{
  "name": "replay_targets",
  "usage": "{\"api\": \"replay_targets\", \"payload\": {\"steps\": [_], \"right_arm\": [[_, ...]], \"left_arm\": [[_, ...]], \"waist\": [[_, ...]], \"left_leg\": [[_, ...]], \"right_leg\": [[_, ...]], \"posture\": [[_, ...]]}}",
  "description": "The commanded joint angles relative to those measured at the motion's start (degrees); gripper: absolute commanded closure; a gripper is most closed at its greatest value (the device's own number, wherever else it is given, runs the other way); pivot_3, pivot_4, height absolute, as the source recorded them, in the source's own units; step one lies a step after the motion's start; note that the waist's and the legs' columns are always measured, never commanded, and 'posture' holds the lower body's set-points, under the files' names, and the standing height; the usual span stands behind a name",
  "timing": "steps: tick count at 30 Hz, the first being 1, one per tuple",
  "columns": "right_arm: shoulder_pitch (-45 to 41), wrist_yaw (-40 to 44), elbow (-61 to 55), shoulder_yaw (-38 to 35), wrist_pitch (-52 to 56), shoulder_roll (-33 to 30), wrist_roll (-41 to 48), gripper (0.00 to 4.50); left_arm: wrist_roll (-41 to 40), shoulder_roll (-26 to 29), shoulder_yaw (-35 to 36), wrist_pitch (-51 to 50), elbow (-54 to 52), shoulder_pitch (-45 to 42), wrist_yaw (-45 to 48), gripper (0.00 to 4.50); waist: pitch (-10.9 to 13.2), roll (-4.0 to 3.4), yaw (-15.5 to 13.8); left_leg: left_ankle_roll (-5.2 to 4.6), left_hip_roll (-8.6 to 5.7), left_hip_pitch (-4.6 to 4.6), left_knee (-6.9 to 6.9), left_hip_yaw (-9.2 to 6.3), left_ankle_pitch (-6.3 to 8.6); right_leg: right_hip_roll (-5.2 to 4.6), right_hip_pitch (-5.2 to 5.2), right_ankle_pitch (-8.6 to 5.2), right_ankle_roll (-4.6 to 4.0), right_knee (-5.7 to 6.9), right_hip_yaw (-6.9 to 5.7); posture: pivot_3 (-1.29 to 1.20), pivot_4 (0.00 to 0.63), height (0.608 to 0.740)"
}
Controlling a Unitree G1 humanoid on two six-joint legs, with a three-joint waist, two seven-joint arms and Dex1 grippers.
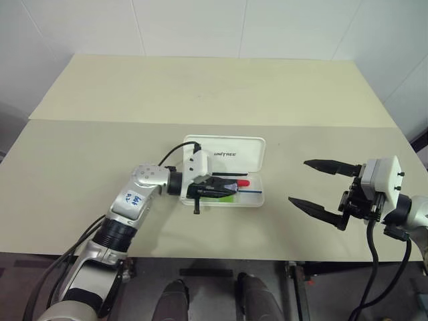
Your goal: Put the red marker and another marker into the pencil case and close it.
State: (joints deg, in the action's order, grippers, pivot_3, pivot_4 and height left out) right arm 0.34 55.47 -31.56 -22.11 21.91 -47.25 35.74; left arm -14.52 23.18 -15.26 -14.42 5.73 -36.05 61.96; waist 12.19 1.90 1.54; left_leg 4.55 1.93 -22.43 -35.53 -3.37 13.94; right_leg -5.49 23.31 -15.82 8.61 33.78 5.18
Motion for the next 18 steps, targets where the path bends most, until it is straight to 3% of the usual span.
{"api": "replay_targets", "payload": {"steps": [1, 18], "right_arm": [[0.32, -0.89, -2.69, -2.20, 0.34, -0.94, 1.33, 0.00], [0.87, -5.63, -6.71, -1.47, 1.04, 0.43, 2.09, 0.00]], "left_arm": [[1.35, -2.29, -1.68, 1.40, 0.50, -2.27, -0.08, 4.17], [7.25, -7.72, -4.03, 6.82, 10.83, -6.14, -0.60, 4.17]], "waist": [[0.00, 0.00, -0.06], [0.00, 0.00, -0.13]], "left_leg": [[0.00, 0.00, 0.00, -0.01, 0.00, 0.00], [-0.01, 0.00, -0.01, -0.08, 0.01, -0.01]], "right_leg": [[0.00, 0.00, 0.00, 0.00, 0.00, 0.00], [0.00, -0.02, 0.00, 0.01, -0.01, 0.01]], "posture": [[0.00, 0.150, 0.740], [0.00, 0.150, 0.740]]}}
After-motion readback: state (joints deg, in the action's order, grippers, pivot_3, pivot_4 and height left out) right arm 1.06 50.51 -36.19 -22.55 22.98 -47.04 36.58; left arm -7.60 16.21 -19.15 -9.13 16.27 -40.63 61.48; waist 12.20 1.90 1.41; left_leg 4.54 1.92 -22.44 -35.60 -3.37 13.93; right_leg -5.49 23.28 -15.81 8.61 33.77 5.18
